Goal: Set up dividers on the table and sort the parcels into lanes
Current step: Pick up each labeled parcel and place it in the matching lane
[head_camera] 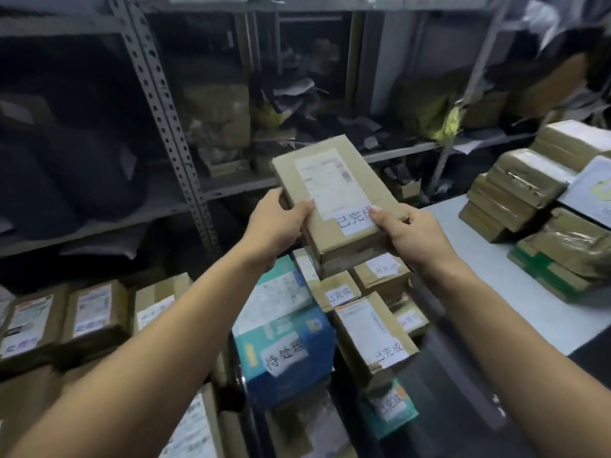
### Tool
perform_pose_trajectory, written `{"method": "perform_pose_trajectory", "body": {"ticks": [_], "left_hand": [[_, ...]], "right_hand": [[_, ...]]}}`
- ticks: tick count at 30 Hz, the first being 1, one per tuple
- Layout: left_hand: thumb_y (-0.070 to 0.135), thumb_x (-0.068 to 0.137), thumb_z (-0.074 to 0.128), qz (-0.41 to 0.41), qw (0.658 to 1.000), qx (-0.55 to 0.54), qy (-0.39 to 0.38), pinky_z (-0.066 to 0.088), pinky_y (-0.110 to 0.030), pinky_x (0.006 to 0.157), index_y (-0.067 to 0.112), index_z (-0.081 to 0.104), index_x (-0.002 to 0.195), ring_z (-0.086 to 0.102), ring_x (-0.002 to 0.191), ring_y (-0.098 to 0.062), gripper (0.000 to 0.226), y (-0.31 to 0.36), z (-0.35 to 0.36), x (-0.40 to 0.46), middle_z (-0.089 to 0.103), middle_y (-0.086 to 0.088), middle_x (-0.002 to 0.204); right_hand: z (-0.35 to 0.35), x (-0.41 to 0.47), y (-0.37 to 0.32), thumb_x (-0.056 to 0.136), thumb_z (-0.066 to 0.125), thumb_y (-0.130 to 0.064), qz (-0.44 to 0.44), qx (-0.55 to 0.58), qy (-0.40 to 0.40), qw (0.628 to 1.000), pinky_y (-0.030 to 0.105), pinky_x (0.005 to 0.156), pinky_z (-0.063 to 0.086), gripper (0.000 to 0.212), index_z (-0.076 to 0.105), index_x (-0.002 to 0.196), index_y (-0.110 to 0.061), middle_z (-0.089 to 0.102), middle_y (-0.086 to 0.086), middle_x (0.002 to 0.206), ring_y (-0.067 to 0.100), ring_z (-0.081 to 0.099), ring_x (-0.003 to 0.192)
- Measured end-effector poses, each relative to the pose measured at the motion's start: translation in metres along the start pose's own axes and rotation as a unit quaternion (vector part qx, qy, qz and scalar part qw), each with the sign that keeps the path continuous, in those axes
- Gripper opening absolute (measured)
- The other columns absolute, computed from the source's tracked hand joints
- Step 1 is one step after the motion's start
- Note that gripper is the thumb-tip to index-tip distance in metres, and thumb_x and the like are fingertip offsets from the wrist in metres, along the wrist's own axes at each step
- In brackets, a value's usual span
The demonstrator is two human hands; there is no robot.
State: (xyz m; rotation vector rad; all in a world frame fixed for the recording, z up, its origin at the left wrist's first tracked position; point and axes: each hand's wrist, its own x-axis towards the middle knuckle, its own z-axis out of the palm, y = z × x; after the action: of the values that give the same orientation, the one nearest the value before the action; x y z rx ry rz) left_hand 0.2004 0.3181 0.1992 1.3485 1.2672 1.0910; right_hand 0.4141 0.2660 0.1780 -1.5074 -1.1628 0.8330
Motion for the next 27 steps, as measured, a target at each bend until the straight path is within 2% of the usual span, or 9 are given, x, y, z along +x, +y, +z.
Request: {"method": "perform_pose_trajectory", "body": {"ticks": [2,5,8,12,14,16,19,22,27], "left_hand": [[0.028,0.090,0.068,-0.013,0.999,0.050,-0.005,0.058,-0.042,0.087,0.029,0.059,0.100,0.067,0.100,-0.017,0.013,-0.005,0.019,0.012,0.069,0.006,0.113],[0.028,0.088,0.070,-0.055,0.991,0.121,-0.009,0.058,-0.041,0.088,0.018,0.061,0.110,0.066,0.101,-0.020,0.026,-0.019,0.036,0.029,0.068,-0.001,0.118],[0.028,0.089,0.069,-0.095,0.976,0.195,-0.006,0.057,-0.042,0.089,0.011,0.059,0.120,0.065,0.102,-0.024,0.037,-0.036,0.046,0.040,0.066,-0.005,0.120],[0.027,0.094,0.062,-0.112,0.945,0.306,-0.016,0.054,-0.039,0.092,0.008,0.057,0.127,0.062,0.108,-0.027,0.039,-0.052,0.054,0.052,0.063,-0.010,0.126],[0.025,0.095,0.059,-0.106,0.927,0.358,-0.028,0.051,-0.033,0.088,0.007,0.054,0.132,0.061,0.111,-0.027,0.042,-0.056,0.057,0.057,0.061,-0.010,0.129],[0.022,0.096,0.057,-0.101,0.915,0.389,-0.039,0.045,-0.028,0.078,0.009,0.049,0.136,0.060,0.111,-0.026,0.044,-0.060,0.059,0.061,0.059,-0.009,0.131],[0.022,0.097,0.055,-0.122,0.893,0.430,-0.052,0.042,-0.024,0.064,0.009,0.051,0.131,0.059,0.092,-0.021,0.037,-0.066,0.061,0.062,0.062,-0.009,0.122],[0.018,0.096,0.054,-0.120,0.860,0.488,-0.081,0.044,-0.024,0.063,0.006,0.059,0.119,0.058,0.084,-0.019,0.026,-0.069,0.063,0.062,0.064,-0.009,0.109],[0.015,0.094,0.053,-0.102,0.821,0.550,-0.114,0.039,-0.022,0.057,0.006,0.062,0.110,0.058,0.080,-0.018,0.021,-0.067,0.067,0.063,0.062,-0.007,0.097]], "right_hand": [[-0.011,0.013,0.018,0.065,0.070,-0.068,0.022,-0.001,-0.002,1.000,0.041,0.076,0.056,0.035,0.067,0.068,-0.034,0.064,-0.019,0.071,0.015,0.065,0.082],[-0.015,0.026,0.046,0.063,0.068,-0.070,0.054,-0.013,-0.014,0.998,0.044,0.081,0.059,0.049,0.066,0.083,-0.026,0.069,-0.007,0.089,0.022,0.069,0.093],[-0.007,0.033,0.070,0.075,0.065,-0.065,0.069,-0.032,-0.038,0.996,0.036,0.074,0.057,0.051,0.068,0.099,-0.020,0.070,-0.004,0.098,0.019,0.068,0.093],[0.007,0.040,0.093,0.087,0.065,-0.054,0.092,-0.038,-0.058,0.993,0.018,0.051,0.049,0.029,0.064,0.094,-0.026,0.068,-0.009,0.096,0.010,0.065,0.085],[0.012,0.043,0.103,0.089,0.063,-0.054,0.103,-0.037,-0.069,0.992,0.015,0.048,0.047,0.030,0.065,0.100,-0.027,0.069,-0.010,0.096,0.007,0.066,0.084],[0.016,0.045,0.112,0.088,0.063,-0.055,0.111,-0.032,-0.083,0.990,0.016,0.053,0.048,0.035,0.065,0.106,-0.026,0.070,-0.011,0.097,0.007,0.066,0.087],[0.020,0.049,0.125,0.085,0.066,-0.057,0.121,-0.028,-0.104,0.987,0.027,0.071,0.055,0.043,0.066,0.113,-0.025,0.070,-0.010,0.101,0.012,0.067,0.095],[0.020,0.049,0.133,0.081,0.069,-0.058,0.134,-0.030,-0.119,0.983,0.034,0.083,0.057,0.048,0.064,0.116,-0.024,0.069,-0.010,0.105,0.012,0.065,0.098],[0.016,0.047,0.126,0.084,0.066,-0.058,0.129,-0.068,-0.139,0.979,0.017,0.062,0.045,0.046,0.058,0.119,-0.030,0.066,-0.013,0.112,0.002,0.061,0.093]]}}
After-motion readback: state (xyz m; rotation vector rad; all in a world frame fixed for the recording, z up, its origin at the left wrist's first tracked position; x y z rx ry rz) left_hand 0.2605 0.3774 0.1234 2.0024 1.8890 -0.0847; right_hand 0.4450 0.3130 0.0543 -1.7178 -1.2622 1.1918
